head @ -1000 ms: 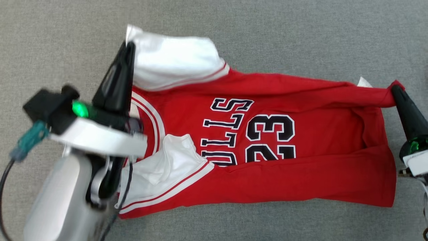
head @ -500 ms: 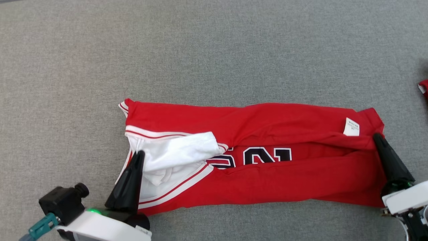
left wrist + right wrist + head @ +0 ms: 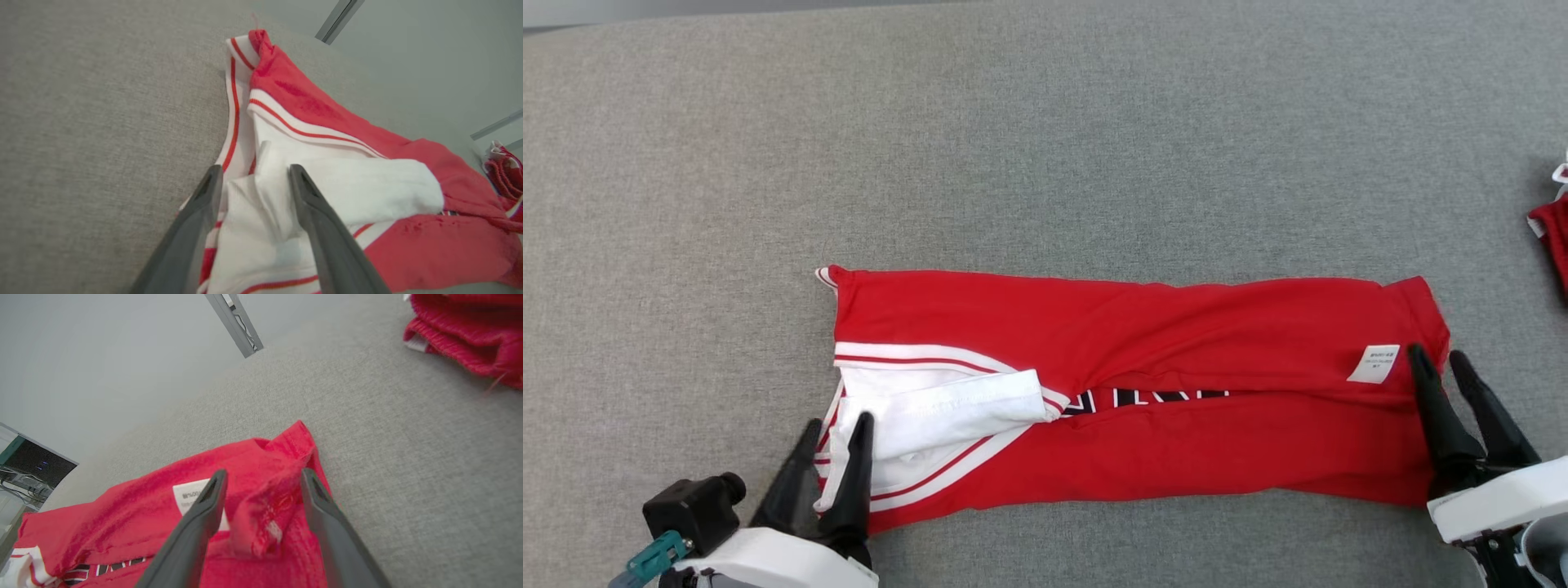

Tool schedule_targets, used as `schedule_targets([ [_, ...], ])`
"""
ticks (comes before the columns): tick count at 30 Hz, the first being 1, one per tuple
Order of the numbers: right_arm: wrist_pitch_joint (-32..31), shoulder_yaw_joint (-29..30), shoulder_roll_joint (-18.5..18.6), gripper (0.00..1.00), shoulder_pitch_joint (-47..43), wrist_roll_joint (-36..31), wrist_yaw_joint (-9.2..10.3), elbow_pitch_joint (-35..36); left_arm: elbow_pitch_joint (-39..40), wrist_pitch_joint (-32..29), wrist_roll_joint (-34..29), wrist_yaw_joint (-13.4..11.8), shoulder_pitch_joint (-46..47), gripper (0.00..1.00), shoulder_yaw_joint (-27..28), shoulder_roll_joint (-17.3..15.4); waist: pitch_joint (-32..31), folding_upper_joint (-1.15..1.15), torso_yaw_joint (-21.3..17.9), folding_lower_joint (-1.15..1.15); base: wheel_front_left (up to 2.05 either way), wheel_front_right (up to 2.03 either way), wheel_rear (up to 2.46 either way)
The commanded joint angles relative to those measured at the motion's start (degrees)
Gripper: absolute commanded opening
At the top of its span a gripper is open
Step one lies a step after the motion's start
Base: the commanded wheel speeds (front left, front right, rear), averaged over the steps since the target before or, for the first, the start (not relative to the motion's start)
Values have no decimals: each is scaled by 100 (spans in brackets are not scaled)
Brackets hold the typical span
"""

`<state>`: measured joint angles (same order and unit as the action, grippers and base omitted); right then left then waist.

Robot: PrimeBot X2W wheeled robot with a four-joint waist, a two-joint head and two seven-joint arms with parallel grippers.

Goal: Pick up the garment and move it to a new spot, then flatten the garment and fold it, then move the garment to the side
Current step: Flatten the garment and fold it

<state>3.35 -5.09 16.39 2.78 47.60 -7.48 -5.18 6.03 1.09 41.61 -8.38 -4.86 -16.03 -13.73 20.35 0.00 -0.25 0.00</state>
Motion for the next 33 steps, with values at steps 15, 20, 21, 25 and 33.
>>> schedule_targets([
  [15, 1004, 376, -407, 100, 159, -2084, -3, 338, -196, 1401, -1173, -65, 794, 100, 426, 318, -661, 0, -76, 0, 0, 0, 0],
  [20, 839, 438, -561, 100, -23, -2576, -3, 432, -233, 1410, -1609, 132, 774, 100, 745, 327, -941, 0, -86, 0, 0, 0, 0],
  [21, 821, 437, -579, 100, -74, -2646, -3, 436, -279, 1410, -1696, 132, 729, 100, 787, 308, -1000, 0, -94, 0, 0, 0, 0],
  [25, 732, 399, -696, 100, -343, -2835, -3, 417, -539, 1411, -2033, 78, 406, 100, 890, 208, -1233, 0, -112, 0, 0, 0, 0],
  [33, 680, 445, -787, 100, -538, -2899, -3, 457, -826, 1413, -2089, 100, 205, 100, 884, 269, -1333, 0, -112, 0, 0, 0, 0],
])
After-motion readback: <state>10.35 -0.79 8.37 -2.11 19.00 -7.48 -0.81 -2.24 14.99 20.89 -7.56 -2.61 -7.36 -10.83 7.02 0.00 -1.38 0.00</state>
